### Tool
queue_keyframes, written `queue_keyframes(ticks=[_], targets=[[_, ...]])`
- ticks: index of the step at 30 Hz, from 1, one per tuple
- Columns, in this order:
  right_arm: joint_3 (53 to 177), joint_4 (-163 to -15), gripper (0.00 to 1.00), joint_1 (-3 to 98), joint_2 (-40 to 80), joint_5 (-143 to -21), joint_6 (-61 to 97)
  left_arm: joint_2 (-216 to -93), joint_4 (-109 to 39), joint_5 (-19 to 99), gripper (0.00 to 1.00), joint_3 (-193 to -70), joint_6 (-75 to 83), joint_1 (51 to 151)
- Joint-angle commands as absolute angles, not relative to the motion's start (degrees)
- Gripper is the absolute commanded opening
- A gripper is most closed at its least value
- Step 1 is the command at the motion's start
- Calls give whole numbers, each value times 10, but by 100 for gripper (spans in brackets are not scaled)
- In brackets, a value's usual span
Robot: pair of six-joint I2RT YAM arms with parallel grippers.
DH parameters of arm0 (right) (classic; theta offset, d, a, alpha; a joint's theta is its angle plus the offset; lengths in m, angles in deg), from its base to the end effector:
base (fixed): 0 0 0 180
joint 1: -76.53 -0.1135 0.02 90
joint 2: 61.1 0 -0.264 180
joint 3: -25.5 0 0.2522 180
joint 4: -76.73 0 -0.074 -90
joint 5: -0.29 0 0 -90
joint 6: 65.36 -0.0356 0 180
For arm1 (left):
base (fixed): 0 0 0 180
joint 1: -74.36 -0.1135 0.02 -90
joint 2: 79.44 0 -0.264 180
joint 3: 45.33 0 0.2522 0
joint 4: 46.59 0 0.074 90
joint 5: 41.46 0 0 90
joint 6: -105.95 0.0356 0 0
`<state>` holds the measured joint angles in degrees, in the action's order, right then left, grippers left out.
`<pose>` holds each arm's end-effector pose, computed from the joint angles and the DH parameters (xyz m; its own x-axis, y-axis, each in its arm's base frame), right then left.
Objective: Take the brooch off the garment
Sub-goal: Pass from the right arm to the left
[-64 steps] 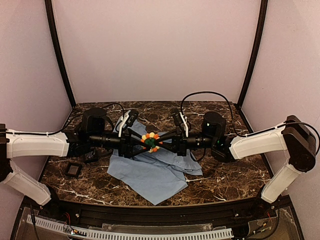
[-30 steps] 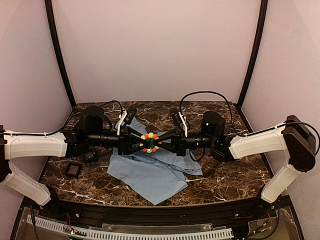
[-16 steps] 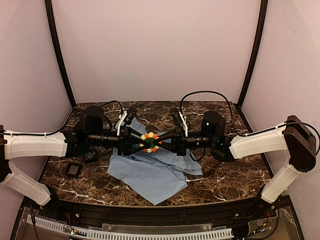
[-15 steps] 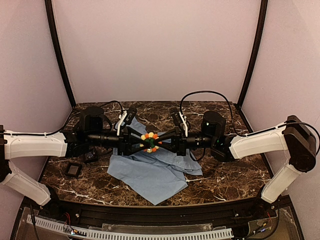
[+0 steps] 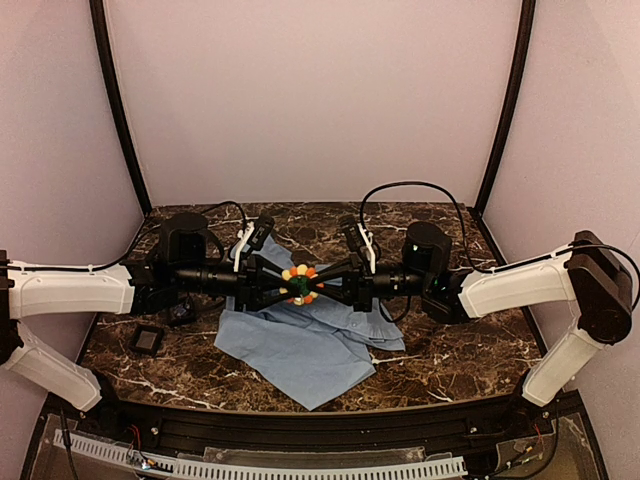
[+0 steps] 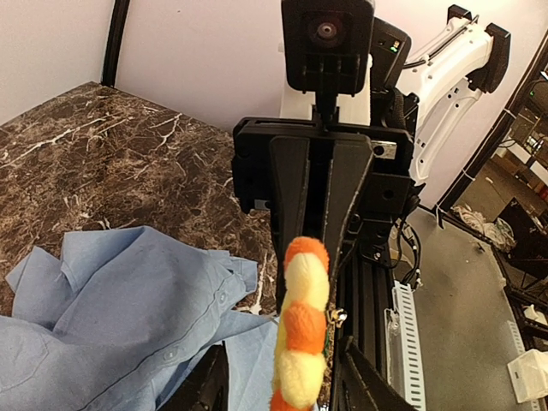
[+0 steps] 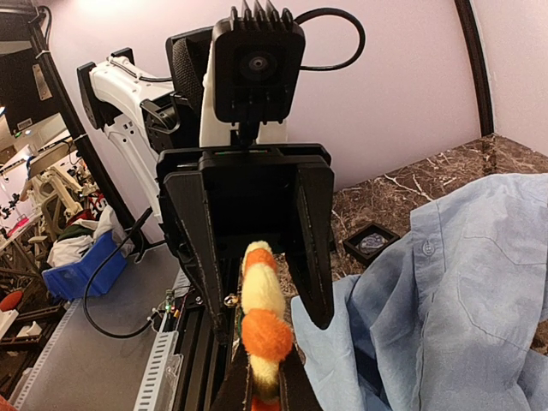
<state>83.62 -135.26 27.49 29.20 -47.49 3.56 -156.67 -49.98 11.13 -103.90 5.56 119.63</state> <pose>0.2017 0.2688 0.2428 -0.3616 -0.0102 -0.9323 -0.9321 -0.0196 0.3617 0.1952 -0.2278 0.2633 -0.3585 0.1583 -0.9200 0.9273 0.1741 -0.3314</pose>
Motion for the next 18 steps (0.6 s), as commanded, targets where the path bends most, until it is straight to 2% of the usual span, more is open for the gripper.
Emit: queue_keyframes(ticks=[1,11,18], targets=[[834,-1354,0,270,279,-475,40,-1564,-497,109,42,-1036,63,1199],[833,-1353,0,270,275,-478,41,-1565,-495,104,38,-1037,65,1199],[833,-1351,0,270,275,-480,41,-1565,-492,103,28,-1039,69,1199]])
